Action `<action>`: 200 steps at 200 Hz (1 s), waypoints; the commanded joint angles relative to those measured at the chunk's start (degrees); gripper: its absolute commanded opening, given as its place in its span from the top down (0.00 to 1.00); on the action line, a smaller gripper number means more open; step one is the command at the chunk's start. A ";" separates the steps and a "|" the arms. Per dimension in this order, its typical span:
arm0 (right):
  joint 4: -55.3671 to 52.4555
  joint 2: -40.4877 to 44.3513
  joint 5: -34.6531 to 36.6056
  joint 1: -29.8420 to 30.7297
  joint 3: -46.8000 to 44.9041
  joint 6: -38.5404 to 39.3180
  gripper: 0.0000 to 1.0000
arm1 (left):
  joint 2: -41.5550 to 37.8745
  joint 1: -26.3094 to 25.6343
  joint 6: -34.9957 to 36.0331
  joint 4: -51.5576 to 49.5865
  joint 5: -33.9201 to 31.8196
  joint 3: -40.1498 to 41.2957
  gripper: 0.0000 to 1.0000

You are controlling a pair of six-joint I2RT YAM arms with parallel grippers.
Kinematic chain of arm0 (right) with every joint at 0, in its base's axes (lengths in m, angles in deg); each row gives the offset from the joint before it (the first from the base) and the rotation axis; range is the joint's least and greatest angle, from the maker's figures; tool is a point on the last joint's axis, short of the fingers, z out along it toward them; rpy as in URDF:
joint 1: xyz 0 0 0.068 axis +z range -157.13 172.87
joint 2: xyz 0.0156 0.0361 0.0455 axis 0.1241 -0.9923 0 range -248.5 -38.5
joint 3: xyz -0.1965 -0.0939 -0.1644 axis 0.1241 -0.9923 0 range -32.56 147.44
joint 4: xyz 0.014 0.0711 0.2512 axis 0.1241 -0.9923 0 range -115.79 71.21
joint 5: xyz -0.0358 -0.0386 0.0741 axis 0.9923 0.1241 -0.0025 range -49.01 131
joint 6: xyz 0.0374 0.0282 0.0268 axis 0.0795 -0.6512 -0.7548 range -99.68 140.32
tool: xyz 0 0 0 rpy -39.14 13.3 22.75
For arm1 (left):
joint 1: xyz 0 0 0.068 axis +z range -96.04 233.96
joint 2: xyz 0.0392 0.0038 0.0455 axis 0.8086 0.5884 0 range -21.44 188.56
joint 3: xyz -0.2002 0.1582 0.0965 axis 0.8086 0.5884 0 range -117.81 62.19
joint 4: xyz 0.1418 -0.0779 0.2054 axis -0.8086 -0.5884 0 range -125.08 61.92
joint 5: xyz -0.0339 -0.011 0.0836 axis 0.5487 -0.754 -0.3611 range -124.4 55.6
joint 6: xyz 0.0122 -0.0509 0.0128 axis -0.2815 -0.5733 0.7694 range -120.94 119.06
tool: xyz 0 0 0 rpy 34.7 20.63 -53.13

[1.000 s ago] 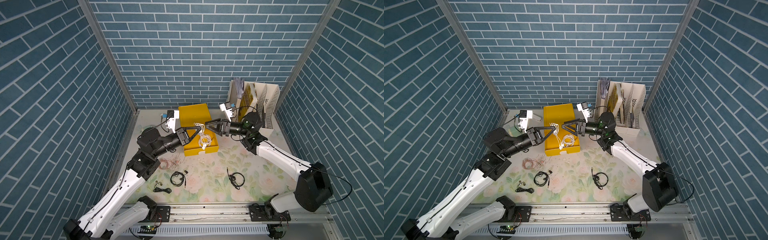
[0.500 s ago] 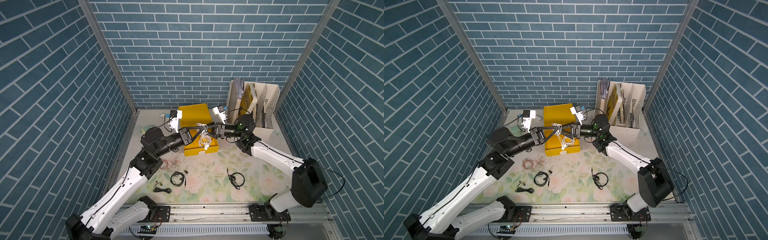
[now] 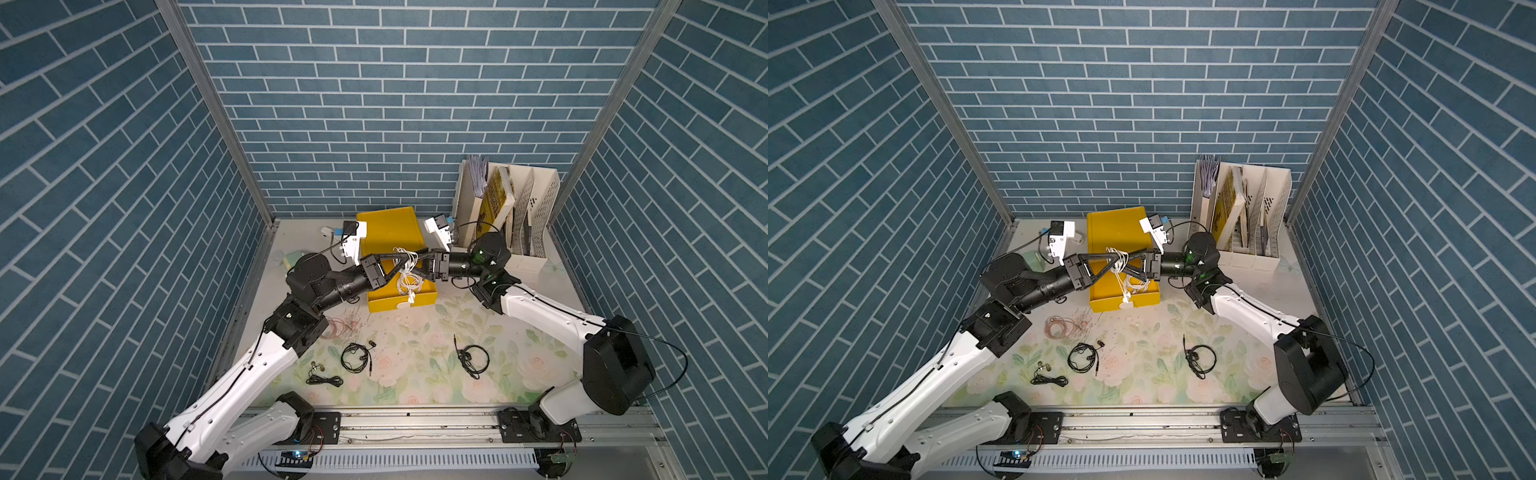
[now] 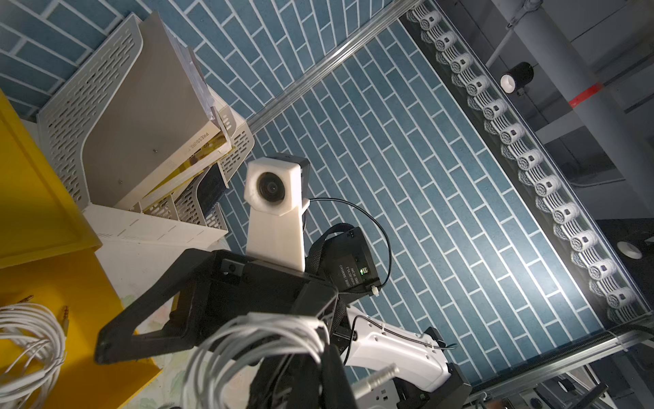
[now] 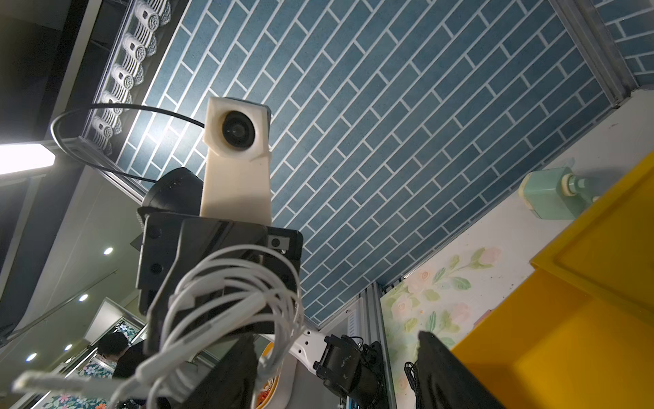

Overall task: Place the wired earphones into the drawer by color
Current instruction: Pick up the wired earphones from the center of the board.

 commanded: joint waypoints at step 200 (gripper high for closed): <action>8.42 -2.13 -1.43 2.30 0.49 -6.79 1.00 | 1.59 -0.37 3.48 -0.56 -1.53 -0.73 0.98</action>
